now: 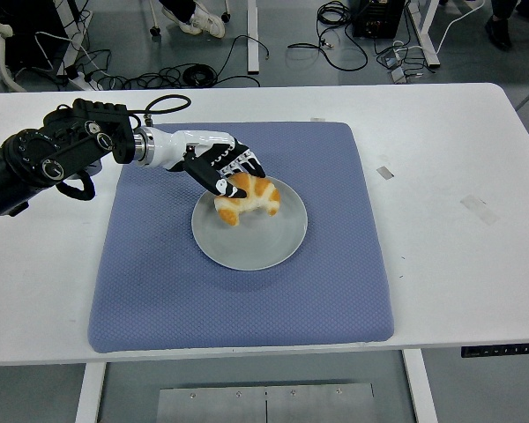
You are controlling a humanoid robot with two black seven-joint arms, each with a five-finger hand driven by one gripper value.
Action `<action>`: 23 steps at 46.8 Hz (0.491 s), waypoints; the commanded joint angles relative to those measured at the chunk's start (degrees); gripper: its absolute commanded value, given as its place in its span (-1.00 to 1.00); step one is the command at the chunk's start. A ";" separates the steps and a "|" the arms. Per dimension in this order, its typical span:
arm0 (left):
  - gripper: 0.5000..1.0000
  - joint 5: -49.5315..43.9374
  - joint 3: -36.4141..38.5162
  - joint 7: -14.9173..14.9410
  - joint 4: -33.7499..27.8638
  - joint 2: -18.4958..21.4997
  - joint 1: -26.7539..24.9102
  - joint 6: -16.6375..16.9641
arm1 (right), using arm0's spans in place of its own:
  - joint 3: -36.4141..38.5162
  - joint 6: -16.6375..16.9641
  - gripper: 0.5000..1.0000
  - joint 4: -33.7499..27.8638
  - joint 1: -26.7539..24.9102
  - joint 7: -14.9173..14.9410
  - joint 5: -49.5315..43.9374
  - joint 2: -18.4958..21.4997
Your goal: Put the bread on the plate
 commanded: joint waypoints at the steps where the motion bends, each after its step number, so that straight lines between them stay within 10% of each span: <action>1: 0.00 -0.04 -0.01 0.00 0.03 0.09 0.22 0.00 | 0.00 0.00 1.00 0.00 0.00 0.00 0.00 0.00; 23: 0.46 -0.57 -0.10 0.00 0.03 0.35 0.57 0.00 | 0.00 0.00 1.00 0.00 -0.09 0.00 0.00 0.00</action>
